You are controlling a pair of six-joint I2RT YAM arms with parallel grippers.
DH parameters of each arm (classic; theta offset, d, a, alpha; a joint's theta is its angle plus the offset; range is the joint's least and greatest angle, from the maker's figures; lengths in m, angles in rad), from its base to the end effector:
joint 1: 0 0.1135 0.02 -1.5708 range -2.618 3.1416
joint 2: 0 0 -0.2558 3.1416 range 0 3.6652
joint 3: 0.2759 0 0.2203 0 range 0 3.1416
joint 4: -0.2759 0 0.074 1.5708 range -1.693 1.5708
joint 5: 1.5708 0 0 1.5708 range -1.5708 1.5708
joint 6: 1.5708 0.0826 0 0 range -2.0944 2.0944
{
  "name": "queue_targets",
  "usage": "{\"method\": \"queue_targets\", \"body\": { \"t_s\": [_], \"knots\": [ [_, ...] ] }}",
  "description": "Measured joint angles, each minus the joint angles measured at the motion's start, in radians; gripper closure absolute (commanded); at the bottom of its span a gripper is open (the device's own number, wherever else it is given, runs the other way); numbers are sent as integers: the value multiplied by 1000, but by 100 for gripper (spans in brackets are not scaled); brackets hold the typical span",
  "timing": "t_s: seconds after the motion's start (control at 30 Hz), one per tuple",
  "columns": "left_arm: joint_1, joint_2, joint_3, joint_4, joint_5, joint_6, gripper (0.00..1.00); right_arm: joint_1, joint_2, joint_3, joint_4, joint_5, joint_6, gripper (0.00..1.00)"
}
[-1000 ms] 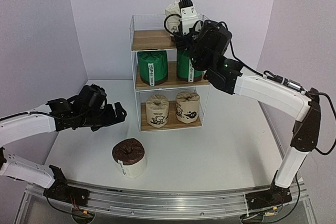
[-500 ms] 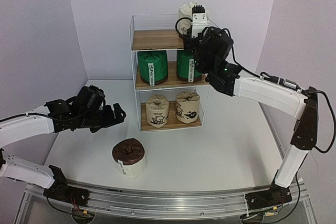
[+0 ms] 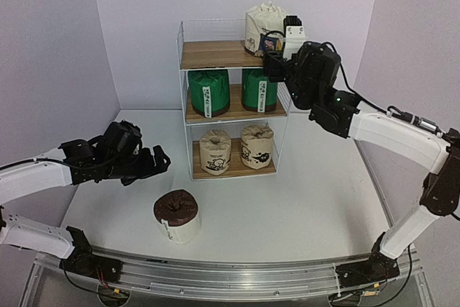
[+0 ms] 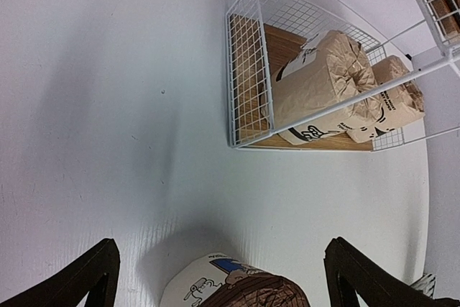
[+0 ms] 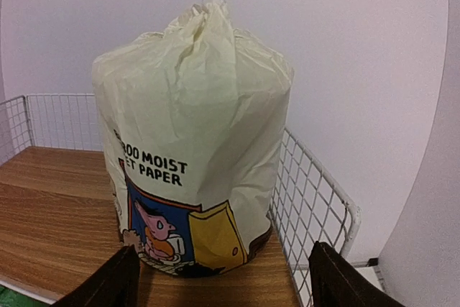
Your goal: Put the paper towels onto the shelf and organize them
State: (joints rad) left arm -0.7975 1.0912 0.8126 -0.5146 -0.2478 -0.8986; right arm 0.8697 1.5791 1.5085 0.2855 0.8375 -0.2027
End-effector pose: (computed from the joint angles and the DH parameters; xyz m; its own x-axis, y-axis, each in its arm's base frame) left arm 0.1754 -0.1507 0.2301 -0.7587 -0.3086 -0.5736 -0.0323 0.8974 -0.4401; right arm 0.2818 0.2386 0.4418 0.1434 -0.0390 -0.9889 -0.0146 0.9990 -0.0415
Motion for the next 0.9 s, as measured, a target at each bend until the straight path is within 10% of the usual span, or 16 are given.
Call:
{"method": "queue_targets", "body": {
  "t_s": [0.47, 0.9],
  "knots": [
    [0, 43, 4, -80, 85, 26, 0, -3, -298, -68, -701, -561, 270, 8],
    [0, 91, 38, -173, 194, 62, 3, -2, -355, -352, -878, -775, 504, 15]
  ]
}}
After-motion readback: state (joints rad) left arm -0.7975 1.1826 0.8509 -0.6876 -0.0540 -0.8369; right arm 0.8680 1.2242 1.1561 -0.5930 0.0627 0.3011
